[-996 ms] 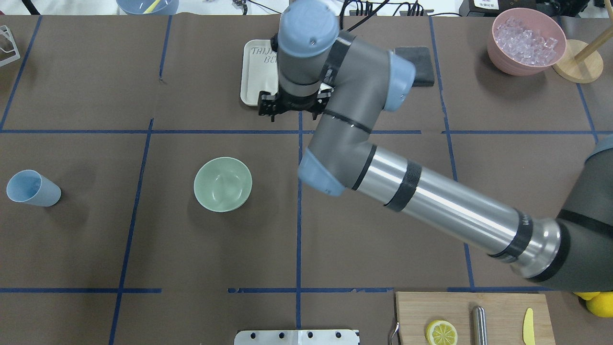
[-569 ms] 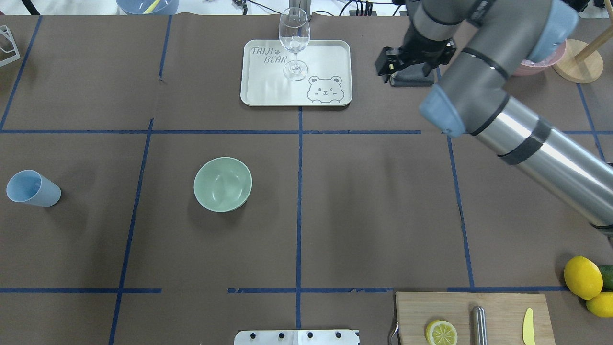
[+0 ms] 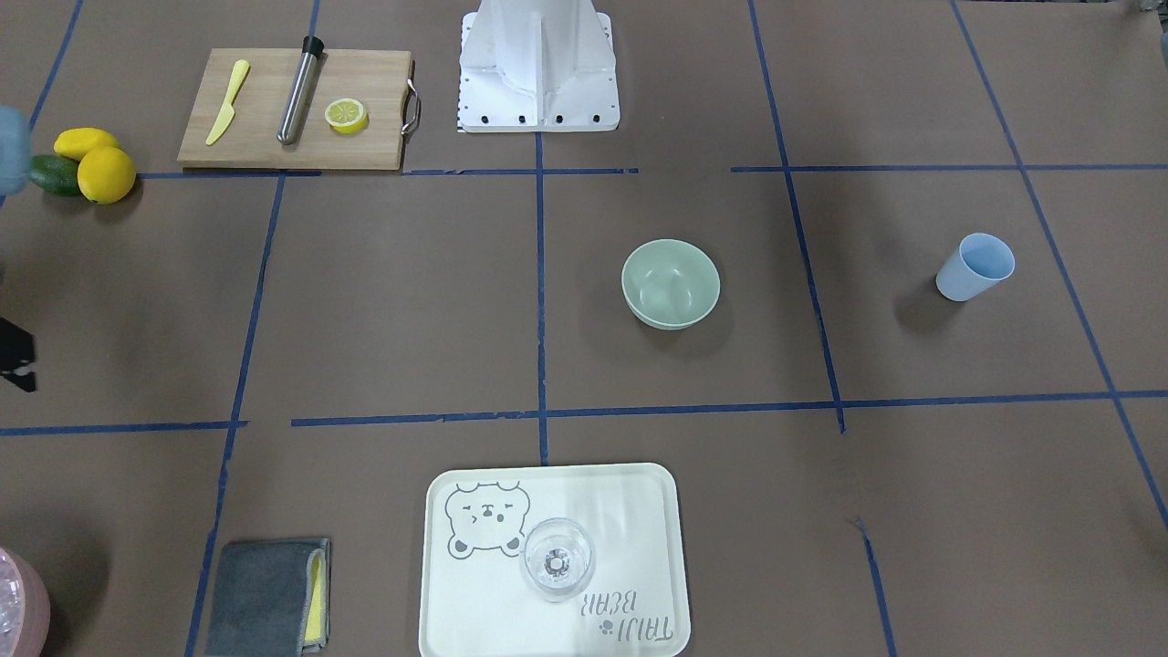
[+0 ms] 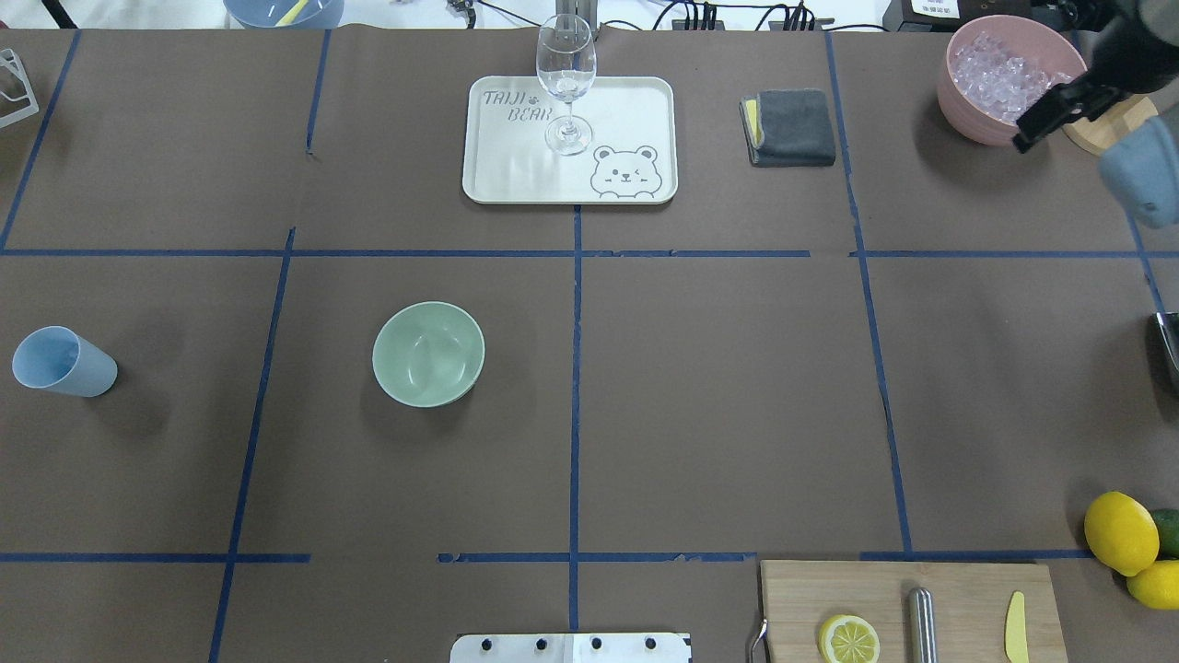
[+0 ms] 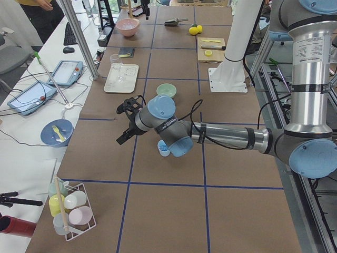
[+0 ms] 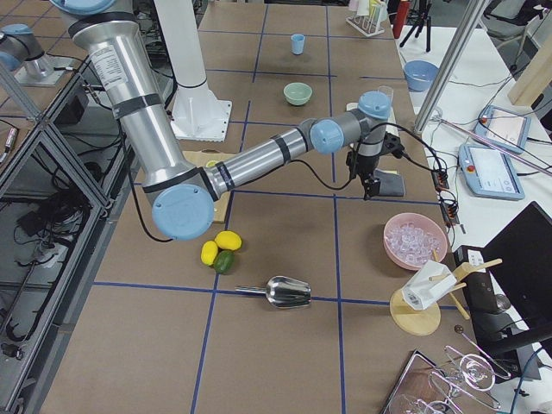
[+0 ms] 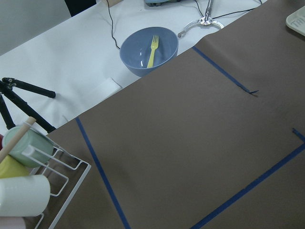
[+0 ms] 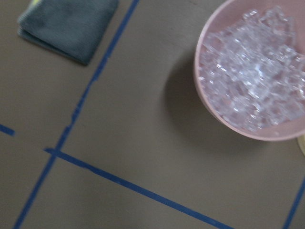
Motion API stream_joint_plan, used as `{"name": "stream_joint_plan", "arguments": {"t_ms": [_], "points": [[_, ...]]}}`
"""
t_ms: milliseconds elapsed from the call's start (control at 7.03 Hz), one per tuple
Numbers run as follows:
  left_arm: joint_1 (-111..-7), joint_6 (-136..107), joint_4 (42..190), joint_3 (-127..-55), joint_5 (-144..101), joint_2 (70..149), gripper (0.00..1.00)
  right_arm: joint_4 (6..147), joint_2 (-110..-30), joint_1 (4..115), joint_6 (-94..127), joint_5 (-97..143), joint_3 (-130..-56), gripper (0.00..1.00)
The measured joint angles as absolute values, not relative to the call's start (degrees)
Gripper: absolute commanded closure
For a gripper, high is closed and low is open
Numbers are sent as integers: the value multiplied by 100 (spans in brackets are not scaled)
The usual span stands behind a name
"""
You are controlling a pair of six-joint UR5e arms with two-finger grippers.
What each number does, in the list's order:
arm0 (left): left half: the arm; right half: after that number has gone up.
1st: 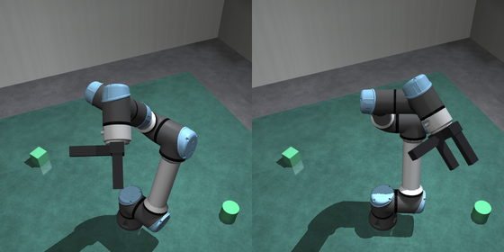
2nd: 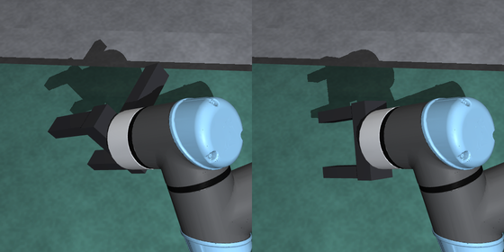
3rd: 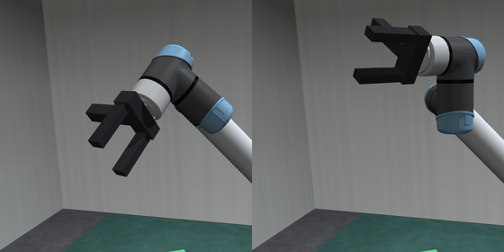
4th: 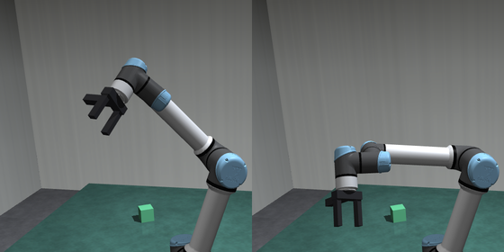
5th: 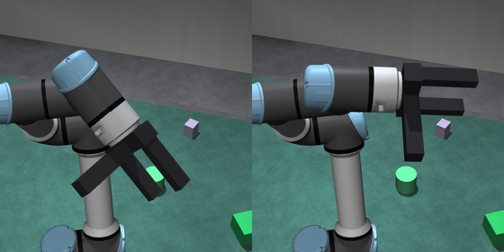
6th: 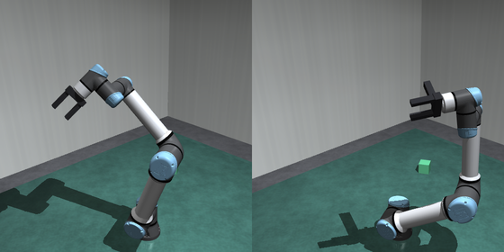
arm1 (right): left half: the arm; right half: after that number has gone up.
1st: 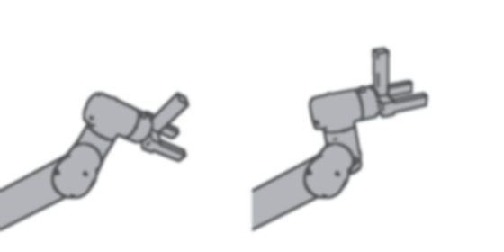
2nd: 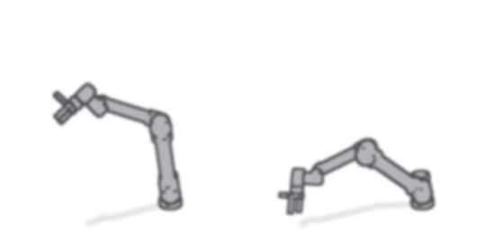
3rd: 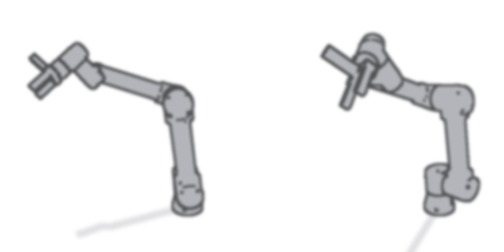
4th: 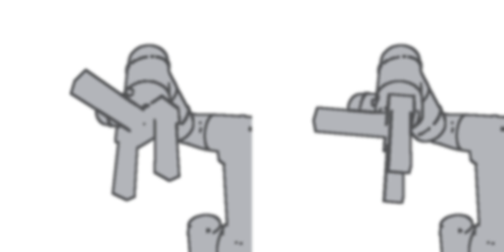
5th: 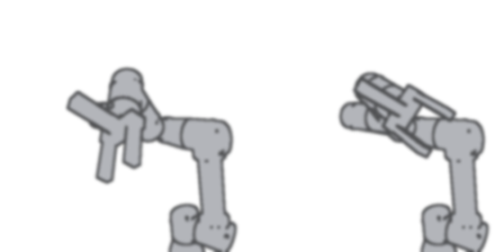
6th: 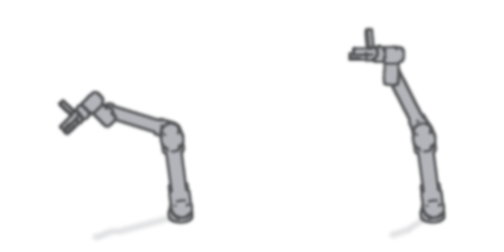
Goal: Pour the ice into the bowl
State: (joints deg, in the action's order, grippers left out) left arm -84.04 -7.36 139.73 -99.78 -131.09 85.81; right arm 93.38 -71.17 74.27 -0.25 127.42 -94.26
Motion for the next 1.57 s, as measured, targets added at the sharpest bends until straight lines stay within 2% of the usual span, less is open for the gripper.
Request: {"name": "stream_joint_plan", "arguments": {"t_ms": [285,569,996,1281,1566], "points": [[-8028,-1550,14051,-10410,-12888,8272,0,9314,-7934,8277,-931,12935,-9441,0],[-7544,-2623,14760,-10747,-12268,7621,0,9268,-8398,8655,-1084,13083,-9473,0],[-6068,-4440,16089,-10809,-10565,6814,0,9208,-8593,8724,-1069,13088,-9525,0],[-4778,-5476,16227,-10800,-9136,6563,0,9203,-8610,8733,-1048,13087,-9534,0],[-4195,-6001,16235,-10707,-8700,6327,0,9202,-8613,8749,-1040,13085,-9535,0]]}}
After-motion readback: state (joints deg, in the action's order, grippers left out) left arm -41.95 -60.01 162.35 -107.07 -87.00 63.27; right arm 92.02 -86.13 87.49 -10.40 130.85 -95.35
